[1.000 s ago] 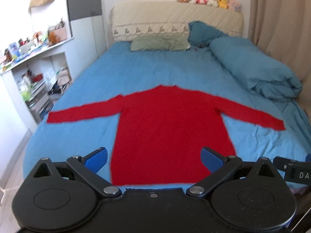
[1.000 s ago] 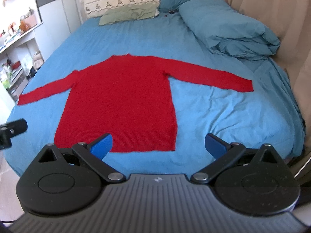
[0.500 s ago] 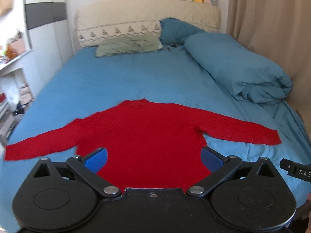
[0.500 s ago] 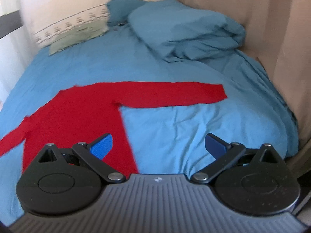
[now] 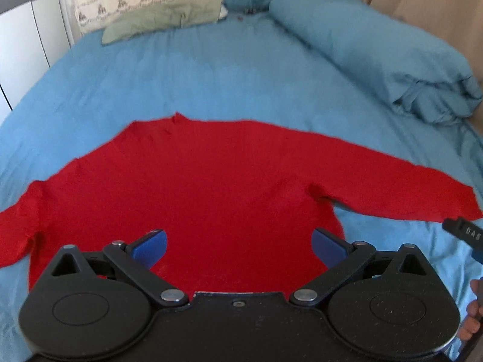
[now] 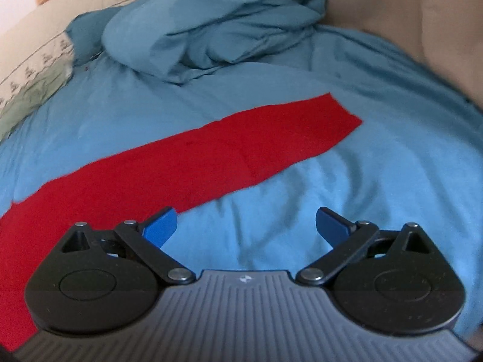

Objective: Fold small clothes
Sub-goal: 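Move the right gripper to a sweater sleeve cuff and close on it, then carry the held sleeve with the right gripper across the sweater body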

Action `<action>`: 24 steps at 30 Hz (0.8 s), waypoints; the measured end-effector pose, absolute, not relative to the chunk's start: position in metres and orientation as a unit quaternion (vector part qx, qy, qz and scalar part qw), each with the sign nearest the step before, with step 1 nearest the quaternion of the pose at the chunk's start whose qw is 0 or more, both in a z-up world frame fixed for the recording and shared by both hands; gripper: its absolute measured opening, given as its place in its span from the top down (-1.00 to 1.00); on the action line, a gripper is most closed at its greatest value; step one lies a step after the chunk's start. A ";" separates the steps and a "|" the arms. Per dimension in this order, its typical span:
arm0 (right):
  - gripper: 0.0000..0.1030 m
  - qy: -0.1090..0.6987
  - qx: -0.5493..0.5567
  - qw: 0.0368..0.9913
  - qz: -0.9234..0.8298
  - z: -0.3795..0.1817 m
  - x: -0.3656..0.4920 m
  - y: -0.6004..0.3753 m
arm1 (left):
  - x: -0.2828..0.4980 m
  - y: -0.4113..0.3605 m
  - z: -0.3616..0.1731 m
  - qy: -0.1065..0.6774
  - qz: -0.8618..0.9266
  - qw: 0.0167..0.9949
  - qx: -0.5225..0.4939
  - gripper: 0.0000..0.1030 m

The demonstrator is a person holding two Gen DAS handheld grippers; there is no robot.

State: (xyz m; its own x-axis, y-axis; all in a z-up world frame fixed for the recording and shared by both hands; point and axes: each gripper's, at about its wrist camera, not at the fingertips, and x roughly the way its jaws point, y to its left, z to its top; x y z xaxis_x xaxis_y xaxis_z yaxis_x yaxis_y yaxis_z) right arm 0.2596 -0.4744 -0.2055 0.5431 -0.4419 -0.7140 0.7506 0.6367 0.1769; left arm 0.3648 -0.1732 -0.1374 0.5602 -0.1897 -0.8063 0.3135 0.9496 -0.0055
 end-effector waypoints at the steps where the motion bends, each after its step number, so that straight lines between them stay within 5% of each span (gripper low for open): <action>1: -1.00 0.322 0.241 0.843 -0.358 -0.211 0.265 -0.480 | 0.371 -0.178 -0.141 0.455 -0.139 0.877 0.069 -1.00; 17: -0.96 0.217 0.326 0.827 -0.403 -0.275 0.286 -0.579 | 0.455 -0.204 -0.199 0.481 -0.144 0.864 0.027 -1.00; 22: -0.19 0.205 0.323 0.824 -0.417 -0.268 0.297 -0.592 | 0.483 -0.180 -0.206 0.477 -0.106 0.872 -0.006 -1.00; 24: 0.41 0.198 0.321 0.830 -0.411 -0.263 0.301 -0.594 | 0.487 -0.165 -0.203 0.469 -0.082 0.879 -0.003 -1.00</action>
